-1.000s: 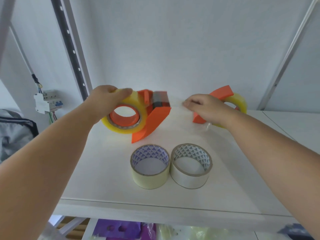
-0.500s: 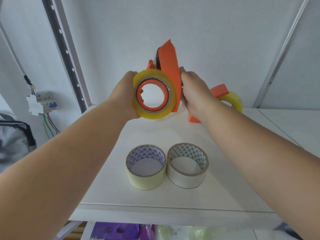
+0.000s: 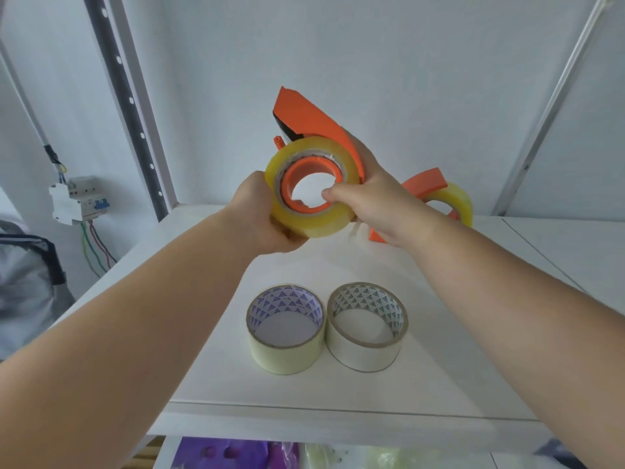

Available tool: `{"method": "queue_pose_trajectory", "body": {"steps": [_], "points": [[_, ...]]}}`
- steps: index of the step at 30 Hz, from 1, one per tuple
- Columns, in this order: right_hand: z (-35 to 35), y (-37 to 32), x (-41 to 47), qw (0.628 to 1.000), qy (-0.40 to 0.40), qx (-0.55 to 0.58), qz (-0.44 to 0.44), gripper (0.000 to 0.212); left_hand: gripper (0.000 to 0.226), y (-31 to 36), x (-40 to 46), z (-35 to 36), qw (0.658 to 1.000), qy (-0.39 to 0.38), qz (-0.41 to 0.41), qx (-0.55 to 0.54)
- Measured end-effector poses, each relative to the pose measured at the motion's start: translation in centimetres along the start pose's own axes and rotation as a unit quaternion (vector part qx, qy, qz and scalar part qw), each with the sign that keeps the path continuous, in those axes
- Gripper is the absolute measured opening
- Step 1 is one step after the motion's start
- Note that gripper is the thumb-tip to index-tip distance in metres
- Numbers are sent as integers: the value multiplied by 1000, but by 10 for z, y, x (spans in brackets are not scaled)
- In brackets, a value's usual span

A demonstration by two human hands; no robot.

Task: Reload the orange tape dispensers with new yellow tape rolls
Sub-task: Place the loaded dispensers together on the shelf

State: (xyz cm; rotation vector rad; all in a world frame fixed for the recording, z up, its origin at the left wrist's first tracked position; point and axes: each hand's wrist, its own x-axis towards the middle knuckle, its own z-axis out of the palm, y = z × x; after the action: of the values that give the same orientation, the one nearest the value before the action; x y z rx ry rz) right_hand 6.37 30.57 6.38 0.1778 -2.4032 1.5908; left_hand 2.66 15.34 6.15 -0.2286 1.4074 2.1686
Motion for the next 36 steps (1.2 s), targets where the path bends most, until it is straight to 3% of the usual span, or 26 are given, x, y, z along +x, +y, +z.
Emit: {"method": "queue_pose_trajectory", "body": {"steps": [3,6,8,10,12,14,17,20,23,25,27,28,29,31,35,36], "points": [[-10,-8,5,997,36,-67,-24,69,29,7,-1,-13,971,38,13,234],[-19,-13,7,987,35,-140,-66,55,35,19,-6,-23,920,99,85,369],[-20,-15,6,980,36,-182,-77,47,37,29,-14,-25,850,207,219,432],[-18,-16,6,972,33,-220,-75,42,41,34,-24,-21,754,276,396,445],[-14,-16,7,961,15,-262,-82,43,38,30,-35,-10,693,221,506,463],[-7,-13,8,950,-18,-297,-96,49,23,20,-35,1,679,123,511,513],[1,-10,7,948,-65,-298,-87,67,53,5,-23,2,687,11,409,600],[3,-8,4,944,-85,-307,-85,81,68,-1,-17,-5,675,-1,387,629],[3,-6,0,943,-97,-308,-79,83,65,-6,-18,-5,665,8,386,639],[3,-3,0,940,-105,-318,-73,83,50,-8,-14,-5,624,38,413,662],[1,1,2,937,-104,-325,-74,83,37,-10,-7,-7,543,67,454,703],[0,2,2,936,-104,-328,-73,81,35,-12,-2,-9,519,78,481,702],[-1,3,3,934,-104,-333,-73,78,34,-12,1,-12,524,82,502,683],[-4,5,5,928,-107,-349,-76,74,32,-9,6,-20,590,96,510,618],[-6,11,7,919,-127,-365,-73,70,3,15,26,-48,798,125,392,440],[-6,12,8,915,-130,-376,-73,64,7,21,29,-57,841,123,373,372]]}}
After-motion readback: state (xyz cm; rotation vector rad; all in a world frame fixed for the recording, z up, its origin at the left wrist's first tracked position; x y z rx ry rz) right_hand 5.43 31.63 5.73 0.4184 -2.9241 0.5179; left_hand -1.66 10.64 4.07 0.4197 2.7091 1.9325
